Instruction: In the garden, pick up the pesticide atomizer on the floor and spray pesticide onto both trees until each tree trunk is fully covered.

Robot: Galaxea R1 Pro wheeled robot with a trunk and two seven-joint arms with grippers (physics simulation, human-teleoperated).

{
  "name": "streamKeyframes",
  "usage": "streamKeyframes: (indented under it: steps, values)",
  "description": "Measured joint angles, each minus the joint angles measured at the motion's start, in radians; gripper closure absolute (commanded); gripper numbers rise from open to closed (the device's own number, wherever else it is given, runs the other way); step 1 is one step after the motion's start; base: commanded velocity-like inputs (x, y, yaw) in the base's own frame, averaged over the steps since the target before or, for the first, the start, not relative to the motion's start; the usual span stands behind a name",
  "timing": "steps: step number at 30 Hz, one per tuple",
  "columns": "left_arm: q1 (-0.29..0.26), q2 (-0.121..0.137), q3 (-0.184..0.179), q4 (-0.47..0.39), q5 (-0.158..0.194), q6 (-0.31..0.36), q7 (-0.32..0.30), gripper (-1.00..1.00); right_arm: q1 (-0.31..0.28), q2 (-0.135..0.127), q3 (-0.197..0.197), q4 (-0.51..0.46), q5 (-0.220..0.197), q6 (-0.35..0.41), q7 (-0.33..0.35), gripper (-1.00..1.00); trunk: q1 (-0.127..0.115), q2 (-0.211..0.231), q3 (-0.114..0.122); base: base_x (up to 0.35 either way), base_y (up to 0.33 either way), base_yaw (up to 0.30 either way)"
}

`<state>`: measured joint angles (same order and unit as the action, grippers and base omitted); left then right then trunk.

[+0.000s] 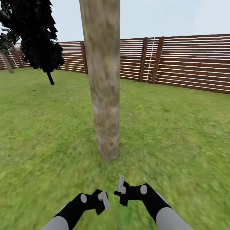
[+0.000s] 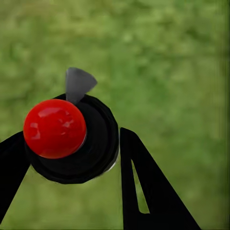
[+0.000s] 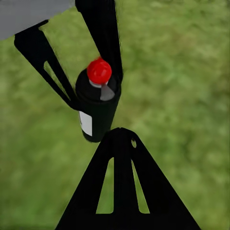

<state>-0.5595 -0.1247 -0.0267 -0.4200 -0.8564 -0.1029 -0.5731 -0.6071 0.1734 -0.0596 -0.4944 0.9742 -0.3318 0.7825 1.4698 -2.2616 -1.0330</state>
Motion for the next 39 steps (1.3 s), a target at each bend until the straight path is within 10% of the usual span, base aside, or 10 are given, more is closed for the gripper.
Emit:
streamKeyframes:
  steps: [16, 22, 39]
  values:
    - [-0.002, -0.016, 0.006, 0.019, 0.005, -0.002, 0.001, 1.0, 0.0, 0.0, 0.0, 0.002, 0.0, 0.0, 0.0, 1.0, 0.0, 0.0, 0.0, 0.0, 0.0, 0.0]
    - [-0.003, -0.014, -0.004, 0.015, 0.088, -0.015, -0.014, 1.0, 0.0, 0.0, 0.0, 0.002, 0.0, 0.0, 0.0, 1.0, 0.0, 0.0, 0.0, 0.0, 0.0, 0.0]
    - [-0.01, -0.016, -0.004, 0.013, 0.093, -0.018, -0.077, 1.0, 0.0, 0.0, 0.0, 0.005, 0.0, 0.0, 0.0, 1.0, 0.0, 0.0, 0.0, 0.0, 0.0, 0.0]
